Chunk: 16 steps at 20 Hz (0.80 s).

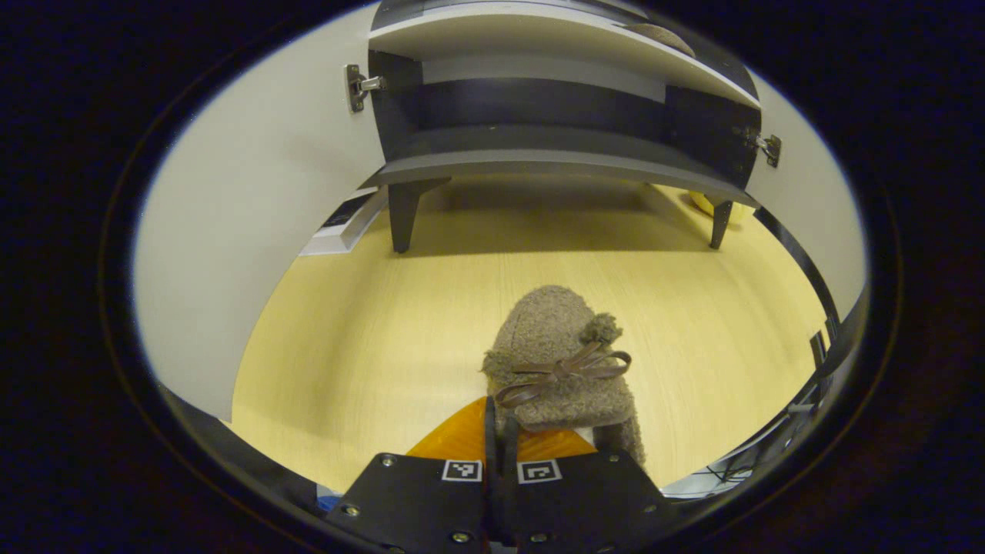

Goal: Grab one shoe with the right hand and put it into the shoe cabinet, grab the other shoe with the left hand and put it into the shoe cabinet; then close the right door with the right hand and the left door with the left hand.

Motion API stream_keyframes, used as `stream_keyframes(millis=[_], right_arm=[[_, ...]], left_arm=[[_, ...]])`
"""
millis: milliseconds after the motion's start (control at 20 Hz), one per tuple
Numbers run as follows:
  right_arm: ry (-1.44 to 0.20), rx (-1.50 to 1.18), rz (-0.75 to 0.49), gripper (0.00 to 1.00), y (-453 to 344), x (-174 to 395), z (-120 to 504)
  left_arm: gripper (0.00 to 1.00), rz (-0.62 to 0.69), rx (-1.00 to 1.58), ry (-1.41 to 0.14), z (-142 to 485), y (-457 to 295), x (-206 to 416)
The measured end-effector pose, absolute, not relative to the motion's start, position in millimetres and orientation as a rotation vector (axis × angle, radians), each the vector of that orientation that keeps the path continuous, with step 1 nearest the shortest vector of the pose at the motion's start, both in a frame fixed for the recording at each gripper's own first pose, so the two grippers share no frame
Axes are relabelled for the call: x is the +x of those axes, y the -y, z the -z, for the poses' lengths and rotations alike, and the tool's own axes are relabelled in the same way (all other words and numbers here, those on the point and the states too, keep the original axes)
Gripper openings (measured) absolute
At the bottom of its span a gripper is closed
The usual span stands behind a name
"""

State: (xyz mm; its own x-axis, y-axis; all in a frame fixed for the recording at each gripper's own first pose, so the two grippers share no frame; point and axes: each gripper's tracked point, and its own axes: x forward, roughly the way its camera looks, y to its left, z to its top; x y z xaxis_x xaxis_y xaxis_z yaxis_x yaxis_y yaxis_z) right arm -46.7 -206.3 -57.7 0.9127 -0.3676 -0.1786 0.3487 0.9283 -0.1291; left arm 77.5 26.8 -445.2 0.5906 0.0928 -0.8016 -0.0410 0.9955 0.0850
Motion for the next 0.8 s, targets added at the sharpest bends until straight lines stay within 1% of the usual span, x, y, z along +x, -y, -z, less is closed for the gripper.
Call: stream_keyframes(millis=[100,150,200,350,400,450,750,800], right_arm=[[-0.198,-0.072,0.38,0.97,221.1,-36.2,56.9],[-0.194,-0.063,0.383,1.0,224.0,-31.5,55.2],[-0.193,-0.056,0.385,1.0,232.9,-27.7,55.6],[-0.179,-0.042,0.379,0.99,242.5,-13.4,50.7],[-0.172,-0.04,0.376,0.97,244.8,-8.6,49.3],[-0.164,-0.038,0.374,1.0,246.3,-4.1,46.9],[-0.122,-0.01,0.369,1.0,258.4,19.0,37.4],[-0.116,-0.002,0.368,0.97,260.7,22.5,36.5]], left_arm=[[0.01,-0.075,0.088,-0.919,434.1,-30.2,82.5],[0.01,-0.069,0.084,-0.909,427.4,-28.2,83.8],[0.02,-0.064,0.075,-0.902,420.4,-25.9,83.8],[0.02,-0.066,0.063,-0.869,391.6,-25.1,93.4],[0.02,-0.065,0.056,-0.852,379.1,-22.7,95.4],[0.02,-0.061,0.042,-0.836,364.9,-20.0,99.3],[0.02,-0.041,0.026,-0.737,272.8,-5.0,109.3],[0.02,-0.037,0.015,-0.719,256.1,-3.3,114.4]])
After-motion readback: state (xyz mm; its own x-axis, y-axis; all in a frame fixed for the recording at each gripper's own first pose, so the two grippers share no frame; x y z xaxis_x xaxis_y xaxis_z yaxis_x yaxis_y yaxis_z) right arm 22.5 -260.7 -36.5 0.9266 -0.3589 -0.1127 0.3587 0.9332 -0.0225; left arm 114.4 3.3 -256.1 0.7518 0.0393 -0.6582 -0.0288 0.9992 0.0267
